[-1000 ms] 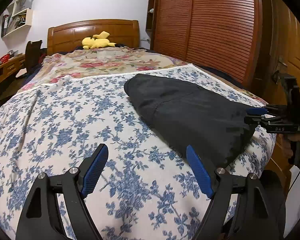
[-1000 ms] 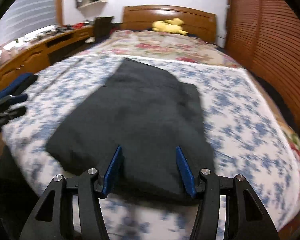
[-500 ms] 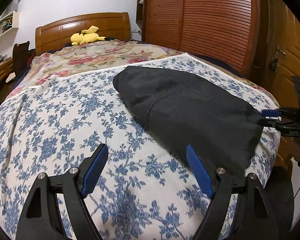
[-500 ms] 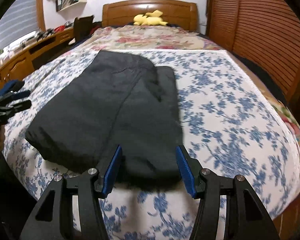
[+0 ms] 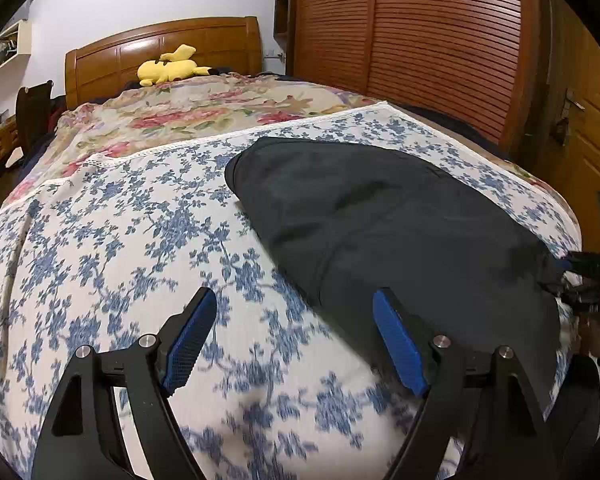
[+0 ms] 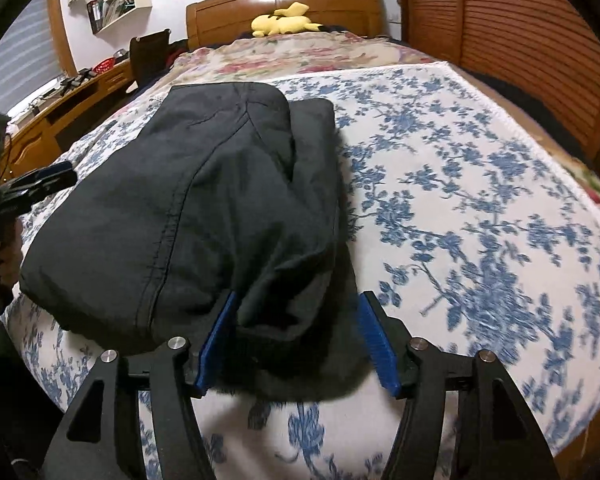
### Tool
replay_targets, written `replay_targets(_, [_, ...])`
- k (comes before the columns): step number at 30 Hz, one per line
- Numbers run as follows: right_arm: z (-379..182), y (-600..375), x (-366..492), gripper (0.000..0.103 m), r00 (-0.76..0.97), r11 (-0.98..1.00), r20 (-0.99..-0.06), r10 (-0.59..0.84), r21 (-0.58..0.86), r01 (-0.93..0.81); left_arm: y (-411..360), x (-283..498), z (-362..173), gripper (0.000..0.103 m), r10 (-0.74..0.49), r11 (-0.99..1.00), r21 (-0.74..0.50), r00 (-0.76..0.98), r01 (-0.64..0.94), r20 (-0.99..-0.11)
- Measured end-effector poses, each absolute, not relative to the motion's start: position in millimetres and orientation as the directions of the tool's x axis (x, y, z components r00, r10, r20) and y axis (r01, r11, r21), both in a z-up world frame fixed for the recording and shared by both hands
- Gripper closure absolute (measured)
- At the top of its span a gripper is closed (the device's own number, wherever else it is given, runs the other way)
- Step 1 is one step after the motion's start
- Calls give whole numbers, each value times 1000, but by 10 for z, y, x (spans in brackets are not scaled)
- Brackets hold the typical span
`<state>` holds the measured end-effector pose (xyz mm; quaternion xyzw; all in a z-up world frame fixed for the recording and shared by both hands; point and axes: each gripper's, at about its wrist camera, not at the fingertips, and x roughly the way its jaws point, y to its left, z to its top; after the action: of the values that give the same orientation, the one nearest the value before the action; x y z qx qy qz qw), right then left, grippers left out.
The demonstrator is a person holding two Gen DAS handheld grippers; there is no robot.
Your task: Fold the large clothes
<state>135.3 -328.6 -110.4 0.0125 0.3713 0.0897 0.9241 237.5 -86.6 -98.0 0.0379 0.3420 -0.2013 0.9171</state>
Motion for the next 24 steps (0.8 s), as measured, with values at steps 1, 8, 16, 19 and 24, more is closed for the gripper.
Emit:
replay_targets(1, [-1120,-3299,1384,36,707,982,-683,184,97,-161,-884,2436,-984,22,-341,917,-68,683,394,-646])
replay_targets(8, [-1207,-3366,1504,33,697,972,-679,231,127,-198,-1019,2911,-970,22,-318,923,-56,676,380,-665])
replay_targets(16, [-1238,-3402,1534,32,700,968,-670,246,138,-208,-1157,3464,-948,22,-274,938,-32,684,344,-676])
replay_targets(19, [-1255,-3396,1528,31,702,968,-667,249,144,-207,-1181,3651,-1000,22,-260,944,-33,682,327,-683])
replay_targets(24, [-1269,-3371,1518,31,707,969,-664,243,134,-207,-1160,3919,-1211,22,-287,942,-90,640,323,-713])
